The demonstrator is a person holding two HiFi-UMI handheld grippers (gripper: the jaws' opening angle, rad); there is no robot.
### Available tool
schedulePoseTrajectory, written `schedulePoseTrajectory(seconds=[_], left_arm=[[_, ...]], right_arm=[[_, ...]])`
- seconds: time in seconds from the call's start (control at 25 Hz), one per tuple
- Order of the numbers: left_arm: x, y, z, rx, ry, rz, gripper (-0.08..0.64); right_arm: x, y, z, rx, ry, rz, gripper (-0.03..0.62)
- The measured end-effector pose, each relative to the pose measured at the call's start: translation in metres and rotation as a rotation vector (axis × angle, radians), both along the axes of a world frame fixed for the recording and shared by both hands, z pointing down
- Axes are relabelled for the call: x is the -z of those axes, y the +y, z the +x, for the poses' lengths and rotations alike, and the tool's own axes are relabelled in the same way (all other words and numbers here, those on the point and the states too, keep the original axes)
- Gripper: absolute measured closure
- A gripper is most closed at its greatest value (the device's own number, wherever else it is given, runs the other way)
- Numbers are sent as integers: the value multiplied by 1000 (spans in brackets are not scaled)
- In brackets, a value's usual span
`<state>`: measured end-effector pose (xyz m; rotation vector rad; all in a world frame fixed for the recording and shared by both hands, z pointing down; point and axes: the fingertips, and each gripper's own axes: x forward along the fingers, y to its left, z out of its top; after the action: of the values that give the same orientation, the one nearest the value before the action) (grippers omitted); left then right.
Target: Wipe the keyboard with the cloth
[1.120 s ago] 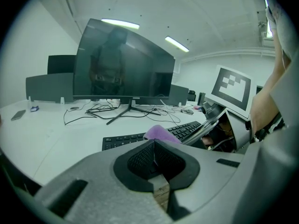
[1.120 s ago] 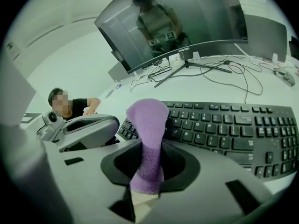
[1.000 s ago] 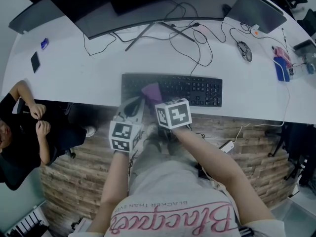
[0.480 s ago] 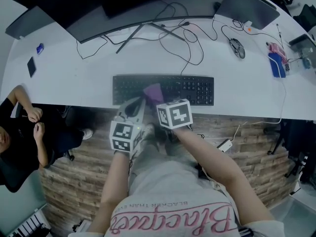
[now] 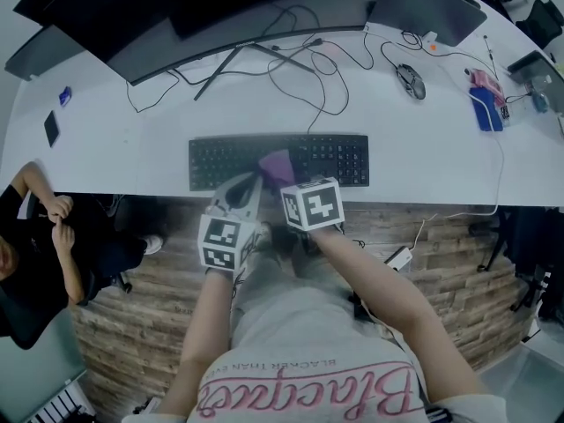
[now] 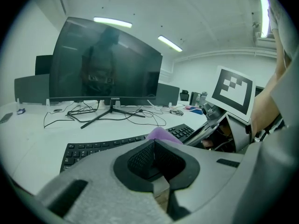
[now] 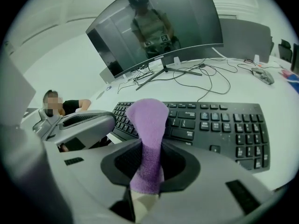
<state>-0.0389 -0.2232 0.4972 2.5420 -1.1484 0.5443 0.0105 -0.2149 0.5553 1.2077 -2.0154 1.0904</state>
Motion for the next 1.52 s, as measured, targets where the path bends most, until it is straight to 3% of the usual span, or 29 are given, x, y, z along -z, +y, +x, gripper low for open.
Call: schedulePoseTrajectory(seconds=[1.52], left_arm=[[-24, 9, 145, -117, -33, -81, 552]], right_arm=[[-2, 20, 150, -132, 108, 9, 502]])
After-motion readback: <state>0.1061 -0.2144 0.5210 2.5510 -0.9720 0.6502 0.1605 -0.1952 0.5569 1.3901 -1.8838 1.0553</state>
